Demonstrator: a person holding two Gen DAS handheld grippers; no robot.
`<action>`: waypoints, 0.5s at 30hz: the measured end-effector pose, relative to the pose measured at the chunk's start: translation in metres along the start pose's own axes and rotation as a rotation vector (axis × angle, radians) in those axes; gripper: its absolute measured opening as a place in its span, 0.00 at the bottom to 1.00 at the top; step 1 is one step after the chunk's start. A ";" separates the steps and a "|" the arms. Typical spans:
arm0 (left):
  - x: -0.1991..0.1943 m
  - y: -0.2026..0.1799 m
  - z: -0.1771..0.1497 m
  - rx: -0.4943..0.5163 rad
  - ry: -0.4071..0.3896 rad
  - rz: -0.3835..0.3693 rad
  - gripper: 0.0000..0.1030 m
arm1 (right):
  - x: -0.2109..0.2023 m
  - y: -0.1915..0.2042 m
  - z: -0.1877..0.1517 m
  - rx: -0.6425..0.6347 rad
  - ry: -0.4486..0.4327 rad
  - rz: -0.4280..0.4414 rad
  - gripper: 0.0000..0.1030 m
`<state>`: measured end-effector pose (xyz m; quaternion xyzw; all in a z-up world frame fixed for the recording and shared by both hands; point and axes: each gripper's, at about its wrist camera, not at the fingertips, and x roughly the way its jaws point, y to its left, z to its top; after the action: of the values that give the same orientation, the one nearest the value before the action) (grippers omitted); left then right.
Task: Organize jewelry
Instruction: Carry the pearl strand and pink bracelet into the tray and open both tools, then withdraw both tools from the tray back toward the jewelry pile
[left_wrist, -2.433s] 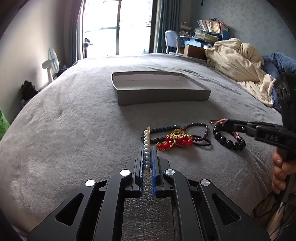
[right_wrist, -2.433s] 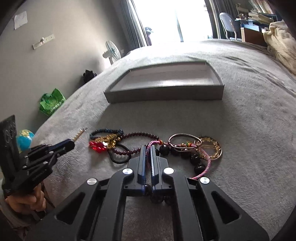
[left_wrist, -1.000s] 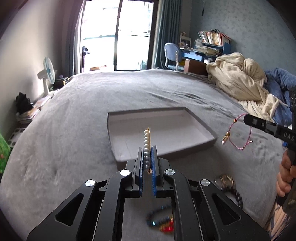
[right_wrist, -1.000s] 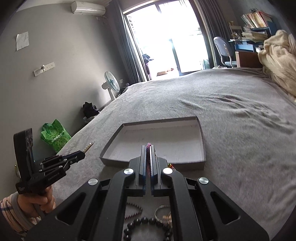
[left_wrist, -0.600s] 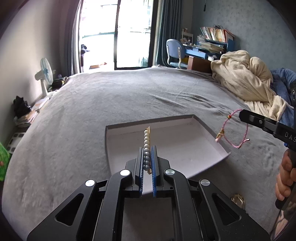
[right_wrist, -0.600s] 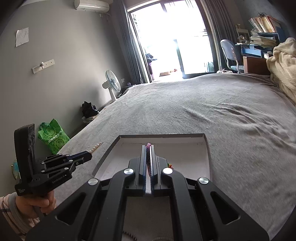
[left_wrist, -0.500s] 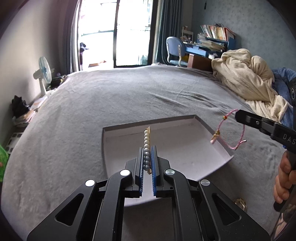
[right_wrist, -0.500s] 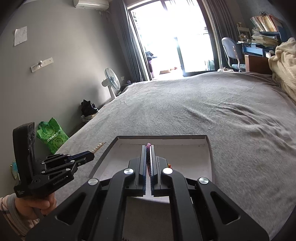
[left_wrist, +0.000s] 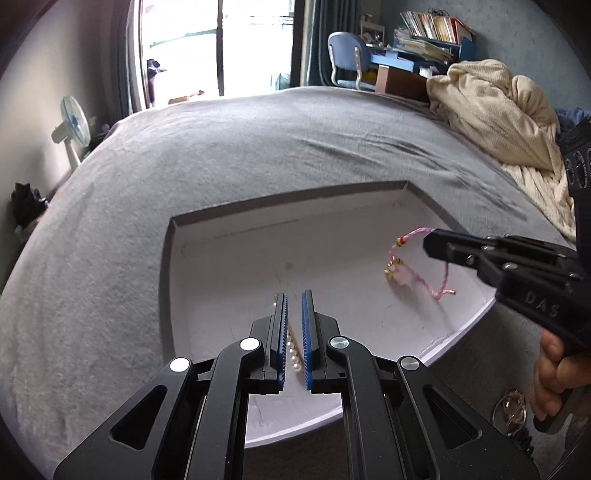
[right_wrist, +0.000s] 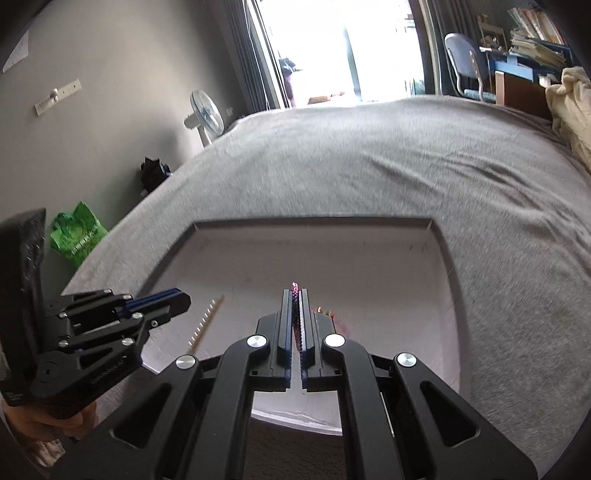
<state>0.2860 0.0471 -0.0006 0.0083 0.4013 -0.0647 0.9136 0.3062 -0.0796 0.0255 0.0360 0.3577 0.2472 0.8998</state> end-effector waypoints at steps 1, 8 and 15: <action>0.000 0.000 -0.001 0.000 0.004 -0.001 0.08 | 0.002 0.000 -0.002 0.001 0.006 -0.001 0.03; -0.005 0.005 -0.007 -0.019 0.001 0.007 0.28 | 0.010 0.005 -0.015 -0.023 0.057 -0.002 0.28; -0.034 0.007 -0.015 -0.023 -0.084 0.053 0.76 | -0.013 0.005 -0.031 -0.017 0.007 0.017 0.59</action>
<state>0.2525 0.0587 0.0139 0.0055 0.3629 -0.0359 0.9311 0.2752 -0.0850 0.0115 0.0306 0.3586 0.2580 0.8966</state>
